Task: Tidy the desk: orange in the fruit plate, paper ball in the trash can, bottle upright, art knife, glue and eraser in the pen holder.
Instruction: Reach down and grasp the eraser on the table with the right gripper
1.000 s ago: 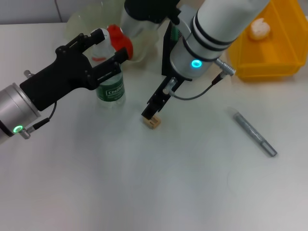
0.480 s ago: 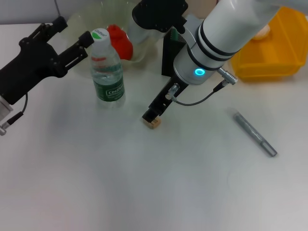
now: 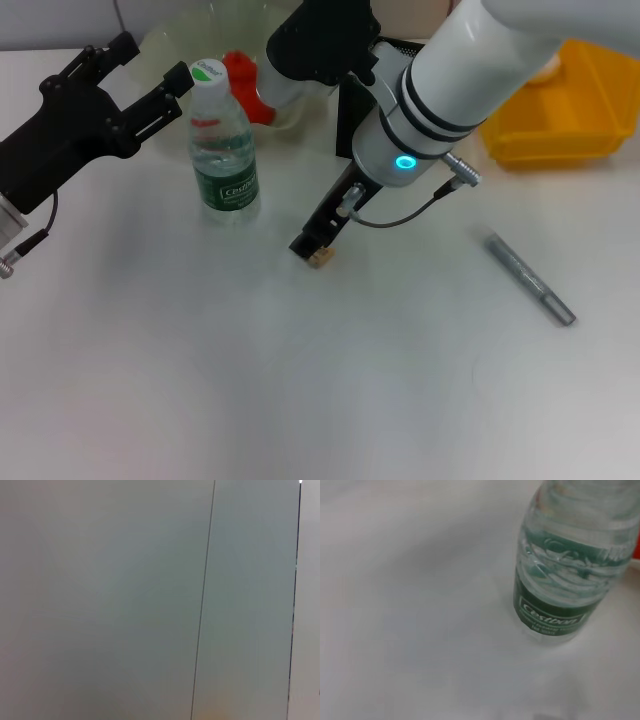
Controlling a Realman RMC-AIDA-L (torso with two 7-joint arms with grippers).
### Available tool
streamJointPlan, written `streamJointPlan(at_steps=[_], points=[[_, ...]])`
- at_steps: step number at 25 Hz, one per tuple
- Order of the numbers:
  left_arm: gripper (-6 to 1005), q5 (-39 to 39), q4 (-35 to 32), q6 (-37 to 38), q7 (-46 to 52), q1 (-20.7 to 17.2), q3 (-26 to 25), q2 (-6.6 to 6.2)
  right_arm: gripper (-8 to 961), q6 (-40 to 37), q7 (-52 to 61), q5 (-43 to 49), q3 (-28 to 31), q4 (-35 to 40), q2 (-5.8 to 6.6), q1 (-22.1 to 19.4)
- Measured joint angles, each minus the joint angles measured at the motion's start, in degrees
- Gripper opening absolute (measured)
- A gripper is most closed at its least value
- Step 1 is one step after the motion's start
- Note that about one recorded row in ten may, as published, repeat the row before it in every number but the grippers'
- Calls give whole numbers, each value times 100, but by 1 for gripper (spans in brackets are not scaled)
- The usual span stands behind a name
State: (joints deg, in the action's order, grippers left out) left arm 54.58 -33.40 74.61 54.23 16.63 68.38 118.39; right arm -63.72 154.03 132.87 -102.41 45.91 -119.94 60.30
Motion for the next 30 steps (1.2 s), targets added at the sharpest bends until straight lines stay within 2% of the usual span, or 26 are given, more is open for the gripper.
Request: streamJointPlan(at_steps=[19,30], points=[[797,-1,70,1,0,89,17,9,609,479,103,-276,-612,-428,-3,34],[797,-1,70,1,0,96,6,9,609,542,127,-317,-687,-471,-3,46]])
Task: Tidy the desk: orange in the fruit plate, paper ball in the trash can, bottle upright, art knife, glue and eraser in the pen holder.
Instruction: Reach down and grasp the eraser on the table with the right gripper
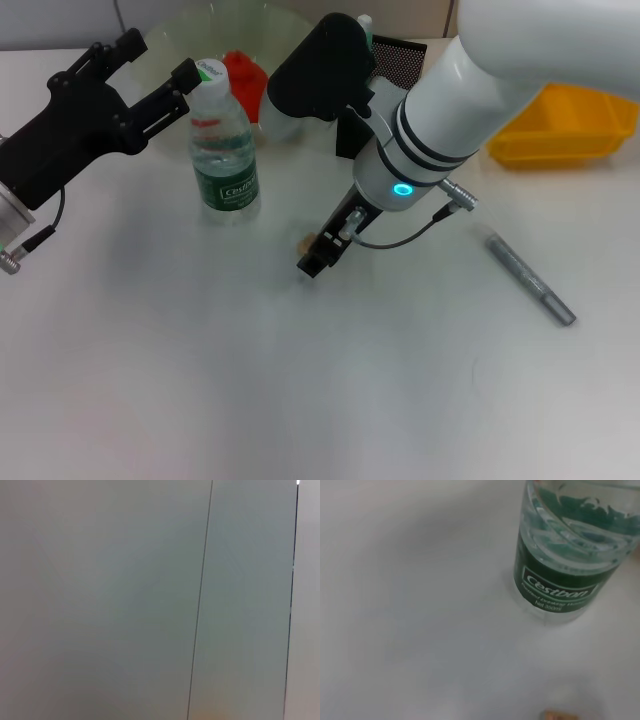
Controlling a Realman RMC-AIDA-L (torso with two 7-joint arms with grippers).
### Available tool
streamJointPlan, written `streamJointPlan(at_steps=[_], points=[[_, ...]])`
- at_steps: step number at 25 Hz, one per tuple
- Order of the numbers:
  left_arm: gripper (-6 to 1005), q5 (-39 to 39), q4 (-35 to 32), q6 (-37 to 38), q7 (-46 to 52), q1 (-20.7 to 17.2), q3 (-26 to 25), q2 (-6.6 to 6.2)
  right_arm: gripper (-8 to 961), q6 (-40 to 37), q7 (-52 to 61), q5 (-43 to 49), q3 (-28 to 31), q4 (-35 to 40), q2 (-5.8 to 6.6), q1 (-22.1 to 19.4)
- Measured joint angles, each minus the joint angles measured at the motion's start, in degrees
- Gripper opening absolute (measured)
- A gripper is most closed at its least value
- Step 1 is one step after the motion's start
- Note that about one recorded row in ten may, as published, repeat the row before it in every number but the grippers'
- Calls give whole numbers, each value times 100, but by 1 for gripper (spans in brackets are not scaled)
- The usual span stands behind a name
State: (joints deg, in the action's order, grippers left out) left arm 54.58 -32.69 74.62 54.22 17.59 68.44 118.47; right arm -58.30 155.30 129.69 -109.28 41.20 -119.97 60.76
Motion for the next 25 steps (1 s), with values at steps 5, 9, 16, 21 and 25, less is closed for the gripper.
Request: streamJointPlan(at_steps=[5,9,16,21,25], points=[[797,0,0,0,0,-1,34,0,560,46,21,-1,-4,-77,0,0],[797,0,0,0,0,-2,44,6,494,86,25,-21,-6,-80,0,-20],[797,0,0,0,0,30,47,9,425,134,27,-77,-73,-76,0,7],[796,0,3,0,-1,50,47,9,391,192,27,-85,-132,-77,0,8],[796,0,70,0,-10,111,47,9,396,258,27,-86,-140,-89,0,-7]])
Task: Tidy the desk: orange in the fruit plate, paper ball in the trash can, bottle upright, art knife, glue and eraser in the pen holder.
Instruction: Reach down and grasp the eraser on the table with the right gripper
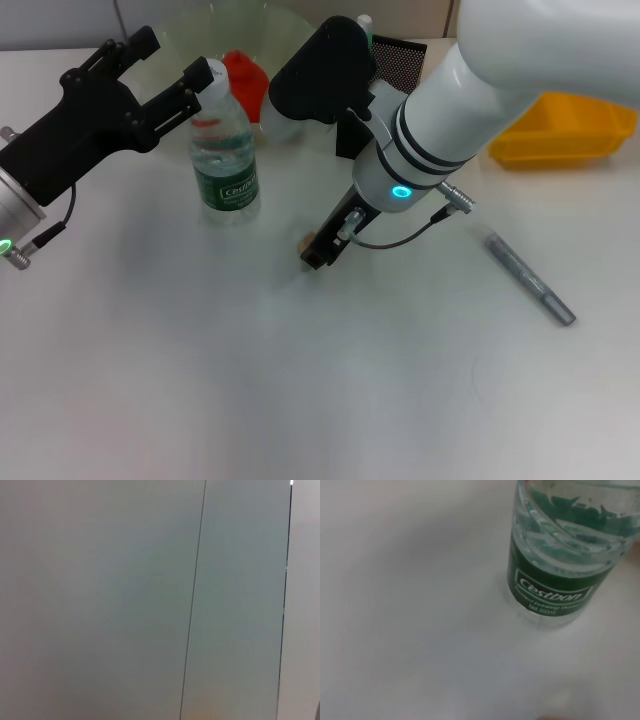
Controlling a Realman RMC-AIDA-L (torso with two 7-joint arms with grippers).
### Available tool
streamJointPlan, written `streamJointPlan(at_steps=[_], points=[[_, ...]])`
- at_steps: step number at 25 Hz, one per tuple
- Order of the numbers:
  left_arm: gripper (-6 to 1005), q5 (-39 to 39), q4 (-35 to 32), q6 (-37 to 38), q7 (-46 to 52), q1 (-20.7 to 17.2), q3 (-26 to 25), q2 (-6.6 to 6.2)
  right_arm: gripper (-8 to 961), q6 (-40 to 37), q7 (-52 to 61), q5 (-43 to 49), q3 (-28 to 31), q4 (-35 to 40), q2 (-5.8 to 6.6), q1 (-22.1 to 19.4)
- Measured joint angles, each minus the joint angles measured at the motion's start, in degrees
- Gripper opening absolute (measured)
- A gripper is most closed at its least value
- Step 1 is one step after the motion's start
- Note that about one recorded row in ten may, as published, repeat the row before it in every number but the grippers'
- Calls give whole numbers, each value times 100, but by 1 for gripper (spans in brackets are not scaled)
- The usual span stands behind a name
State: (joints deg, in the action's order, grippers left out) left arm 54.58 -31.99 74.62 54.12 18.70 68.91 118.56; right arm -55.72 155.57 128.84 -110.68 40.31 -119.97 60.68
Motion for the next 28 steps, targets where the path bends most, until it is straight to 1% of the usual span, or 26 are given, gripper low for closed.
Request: streamJointPlan(at_steps=[13,28], points=[[796,0,79,0,-72,108,0,0,398,81,0,0,-15,-23,0,-19],[796,0,79,-10,-78,136,0,0,393,119,-1,-116,-92,-124,0,-22]])
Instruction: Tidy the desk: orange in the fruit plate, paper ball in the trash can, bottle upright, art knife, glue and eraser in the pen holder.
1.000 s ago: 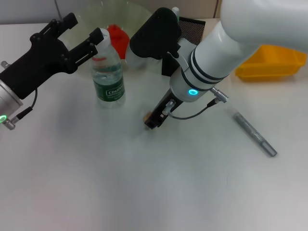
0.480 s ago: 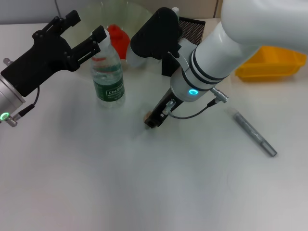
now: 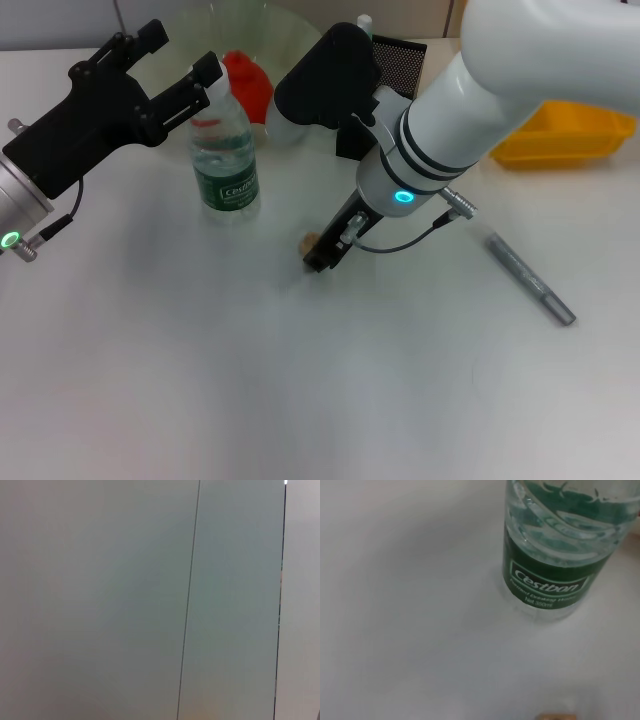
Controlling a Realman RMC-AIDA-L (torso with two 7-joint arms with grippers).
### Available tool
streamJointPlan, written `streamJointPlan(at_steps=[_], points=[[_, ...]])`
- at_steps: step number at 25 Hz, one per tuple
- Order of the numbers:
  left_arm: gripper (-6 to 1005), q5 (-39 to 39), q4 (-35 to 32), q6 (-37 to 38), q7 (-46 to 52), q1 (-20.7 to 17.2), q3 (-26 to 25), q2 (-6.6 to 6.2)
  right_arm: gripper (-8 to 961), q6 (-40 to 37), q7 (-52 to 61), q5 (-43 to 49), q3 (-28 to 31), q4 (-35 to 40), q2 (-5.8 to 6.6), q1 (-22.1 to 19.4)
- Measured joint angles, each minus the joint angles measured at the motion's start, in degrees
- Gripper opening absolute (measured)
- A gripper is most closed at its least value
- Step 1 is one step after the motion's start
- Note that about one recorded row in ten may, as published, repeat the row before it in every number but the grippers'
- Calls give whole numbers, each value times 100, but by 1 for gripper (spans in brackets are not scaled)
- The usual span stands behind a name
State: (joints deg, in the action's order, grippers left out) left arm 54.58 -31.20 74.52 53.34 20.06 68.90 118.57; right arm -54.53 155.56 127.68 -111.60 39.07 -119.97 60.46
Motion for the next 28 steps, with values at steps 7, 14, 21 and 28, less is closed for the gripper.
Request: streamJointPlan(at_steps=[7,14,21,28], points=[[796,0,8,1,0,4,0,0,390,7,-6,-42,-2,-7,0,-8],[796,0,9,1,0,6,0,0,332,10,-6,-42,5,3,0,-10],[796,0,9,1,0,7,-9,0,266,-24,-5,-11,119,303,10,-168],[796,0,23,1,0,7,-5,-1,257,-746,52,812,1060,994,46,-454]])
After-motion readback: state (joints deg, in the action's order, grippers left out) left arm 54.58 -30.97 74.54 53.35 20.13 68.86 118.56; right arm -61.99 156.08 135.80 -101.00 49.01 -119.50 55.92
